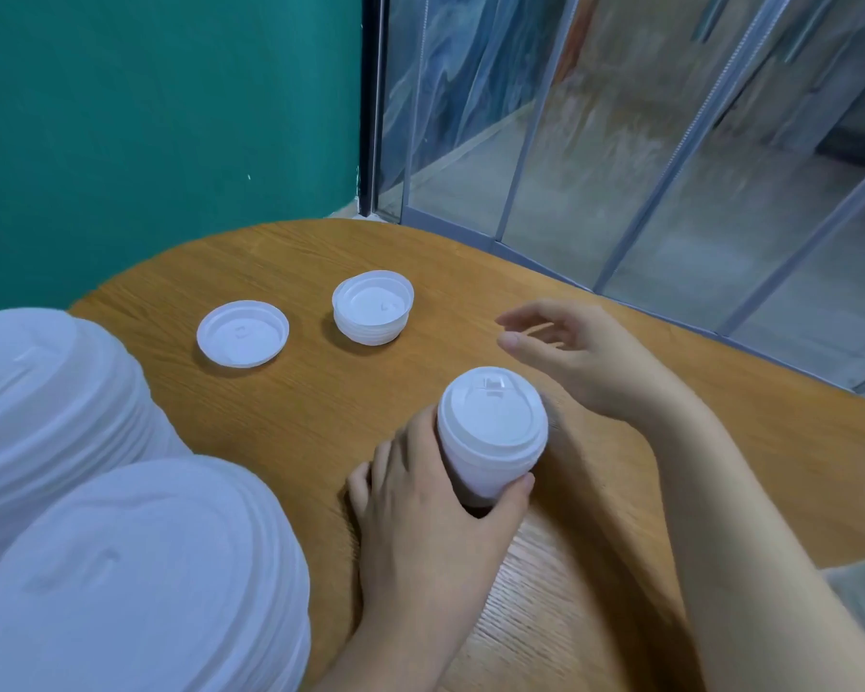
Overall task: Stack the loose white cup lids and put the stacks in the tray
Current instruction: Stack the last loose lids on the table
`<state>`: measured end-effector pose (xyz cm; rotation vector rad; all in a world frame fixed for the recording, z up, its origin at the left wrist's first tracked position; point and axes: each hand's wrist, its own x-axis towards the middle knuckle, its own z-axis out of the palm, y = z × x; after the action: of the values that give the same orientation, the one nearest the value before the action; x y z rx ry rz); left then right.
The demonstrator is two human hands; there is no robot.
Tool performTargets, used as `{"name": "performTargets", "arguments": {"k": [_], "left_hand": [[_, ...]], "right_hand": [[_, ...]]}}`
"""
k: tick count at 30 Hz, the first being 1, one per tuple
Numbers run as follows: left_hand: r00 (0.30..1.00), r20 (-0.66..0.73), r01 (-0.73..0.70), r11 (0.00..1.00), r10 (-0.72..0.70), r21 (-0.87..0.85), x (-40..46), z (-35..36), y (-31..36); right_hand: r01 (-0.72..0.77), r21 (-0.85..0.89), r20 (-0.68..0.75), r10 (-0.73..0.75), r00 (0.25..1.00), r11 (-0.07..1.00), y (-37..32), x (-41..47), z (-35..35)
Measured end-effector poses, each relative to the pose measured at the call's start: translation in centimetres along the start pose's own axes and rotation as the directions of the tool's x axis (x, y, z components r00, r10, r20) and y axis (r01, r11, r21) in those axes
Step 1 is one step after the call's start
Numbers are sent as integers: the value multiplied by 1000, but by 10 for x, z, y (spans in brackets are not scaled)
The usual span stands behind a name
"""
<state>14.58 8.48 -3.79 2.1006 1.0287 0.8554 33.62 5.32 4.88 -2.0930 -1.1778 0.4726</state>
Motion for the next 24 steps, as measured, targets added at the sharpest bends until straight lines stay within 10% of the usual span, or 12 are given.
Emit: {"name": "performTargets", "arguments": {"k": [24], "left_hand": [[995,-81,-65,998,64,-16,-3,6,-10]], "right_hand": [[-116,-148,85,129,988,982,-31,102,49]]}}
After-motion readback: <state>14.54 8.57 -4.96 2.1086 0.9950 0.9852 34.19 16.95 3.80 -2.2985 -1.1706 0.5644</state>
